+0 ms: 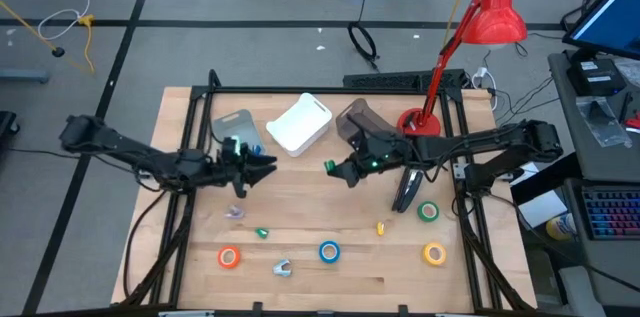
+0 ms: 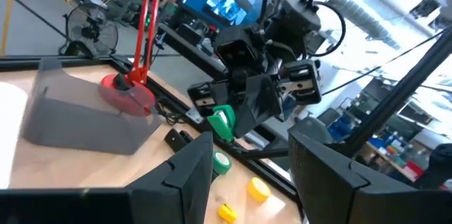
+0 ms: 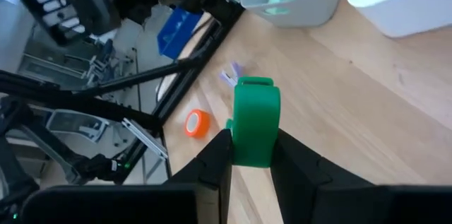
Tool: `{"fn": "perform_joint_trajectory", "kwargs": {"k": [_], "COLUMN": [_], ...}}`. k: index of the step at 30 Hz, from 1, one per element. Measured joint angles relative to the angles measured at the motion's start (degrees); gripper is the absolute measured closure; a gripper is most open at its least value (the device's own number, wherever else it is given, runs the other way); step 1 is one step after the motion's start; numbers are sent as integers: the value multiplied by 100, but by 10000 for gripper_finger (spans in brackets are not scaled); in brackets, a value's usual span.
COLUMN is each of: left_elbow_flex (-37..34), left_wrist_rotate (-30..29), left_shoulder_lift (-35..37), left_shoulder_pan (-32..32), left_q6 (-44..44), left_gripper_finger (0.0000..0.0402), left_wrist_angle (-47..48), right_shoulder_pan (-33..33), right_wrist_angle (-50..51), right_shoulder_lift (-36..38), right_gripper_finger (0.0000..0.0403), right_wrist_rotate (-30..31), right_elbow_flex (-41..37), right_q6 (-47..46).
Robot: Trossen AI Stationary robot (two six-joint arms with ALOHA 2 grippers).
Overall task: Pick and place Stapler, Stapler remover, tape
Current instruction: Put the top green small stapler into the gray bin
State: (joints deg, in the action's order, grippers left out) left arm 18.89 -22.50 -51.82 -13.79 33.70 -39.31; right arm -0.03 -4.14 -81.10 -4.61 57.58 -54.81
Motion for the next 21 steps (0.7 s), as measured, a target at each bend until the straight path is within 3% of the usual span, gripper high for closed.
{"fn": "perform_joint_trajectory", "kwargs": {"k": [8,15,21], "left_elbow_flex": [1055,1468,1782], "left_wrist_rotate": [650,1436,1595], "left_shoulder_lift": [-1244,-1948,-2434], "left_shoulder_pan": [299,542,681], "left_q6": [-371,-25,193], "left_gripper_finger": [215,215,215], "left_wrist_angle": [17,4,12], "right_shoulder_pan": [0,0,0], "right_wrist_angle": [-168,-295,-830], "right_shoulder_lift": [0,0,2], "right_gripper_finger": [334,333,333], "right_wrist_rotate": [-6,-18,-179], "right_elbow_flex": [0,0,0], "right_q6": [148,258,299]}}
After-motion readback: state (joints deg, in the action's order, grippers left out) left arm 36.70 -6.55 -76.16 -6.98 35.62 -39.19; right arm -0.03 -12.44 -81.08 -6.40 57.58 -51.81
